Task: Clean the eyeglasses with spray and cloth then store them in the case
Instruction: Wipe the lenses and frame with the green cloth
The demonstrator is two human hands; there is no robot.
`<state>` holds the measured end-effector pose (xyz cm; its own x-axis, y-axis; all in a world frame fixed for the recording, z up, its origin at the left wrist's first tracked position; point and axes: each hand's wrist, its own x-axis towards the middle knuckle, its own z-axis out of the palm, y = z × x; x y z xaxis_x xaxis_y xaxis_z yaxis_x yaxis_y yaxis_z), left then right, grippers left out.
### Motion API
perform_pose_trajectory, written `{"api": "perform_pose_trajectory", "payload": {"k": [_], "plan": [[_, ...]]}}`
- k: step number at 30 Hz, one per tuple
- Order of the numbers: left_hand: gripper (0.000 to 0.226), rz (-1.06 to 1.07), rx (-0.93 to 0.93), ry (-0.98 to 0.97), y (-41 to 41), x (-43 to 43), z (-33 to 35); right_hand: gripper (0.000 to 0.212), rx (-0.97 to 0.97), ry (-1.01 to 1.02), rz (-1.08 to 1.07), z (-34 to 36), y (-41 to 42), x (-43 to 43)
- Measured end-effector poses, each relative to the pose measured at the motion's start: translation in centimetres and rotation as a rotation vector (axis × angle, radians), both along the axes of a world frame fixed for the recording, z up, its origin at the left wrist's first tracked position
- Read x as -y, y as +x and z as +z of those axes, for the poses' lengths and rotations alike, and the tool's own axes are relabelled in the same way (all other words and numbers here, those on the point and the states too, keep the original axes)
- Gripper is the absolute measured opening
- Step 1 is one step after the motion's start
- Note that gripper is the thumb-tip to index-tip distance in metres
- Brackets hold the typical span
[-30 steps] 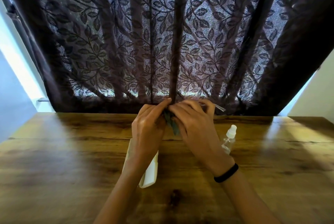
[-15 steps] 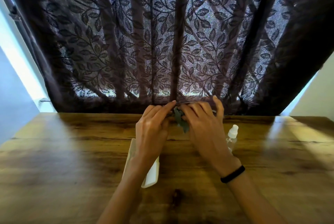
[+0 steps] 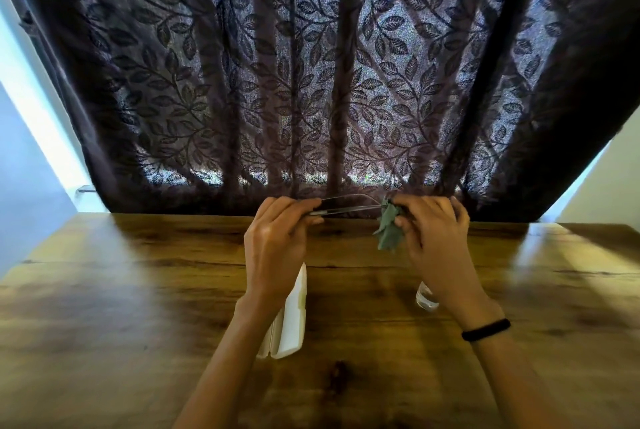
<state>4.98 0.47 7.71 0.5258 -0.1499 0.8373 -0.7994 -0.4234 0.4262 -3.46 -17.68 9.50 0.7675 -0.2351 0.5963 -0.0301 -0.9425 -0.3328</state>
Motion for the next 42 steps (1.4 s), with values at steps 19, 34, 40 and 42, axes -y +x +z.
{"api": "perform_pose_trajectory", "payload": {"k": [19, 34, 40, 42], "plan": [[0.033, -0.023, 0.04, 0.041, -0.5, 0.6, -0.3, 0.024, 0.044, -0.319, 0.098, 0.8, 1.0, -4.8], [0.015, 0.041, -0.019, -0.032, 0.8, -0.8, -0.1, 0.024, 0.129, 0.416, 0.1, -1.7, 0.3, 0.4], [0.014, 0.06, -0.097, -0.145, 0.9, -1.6, 0.6, 0.03, 0.24, 0.852, 0.162, -2.0, 0.6, 0.3], [0.016, 0.009, -0.15, -0.231, 0.7, -1.4, 0.7, 0.03, 0.258, 1.092, 0.203, -2.4, 0.9, -0.4]]}}
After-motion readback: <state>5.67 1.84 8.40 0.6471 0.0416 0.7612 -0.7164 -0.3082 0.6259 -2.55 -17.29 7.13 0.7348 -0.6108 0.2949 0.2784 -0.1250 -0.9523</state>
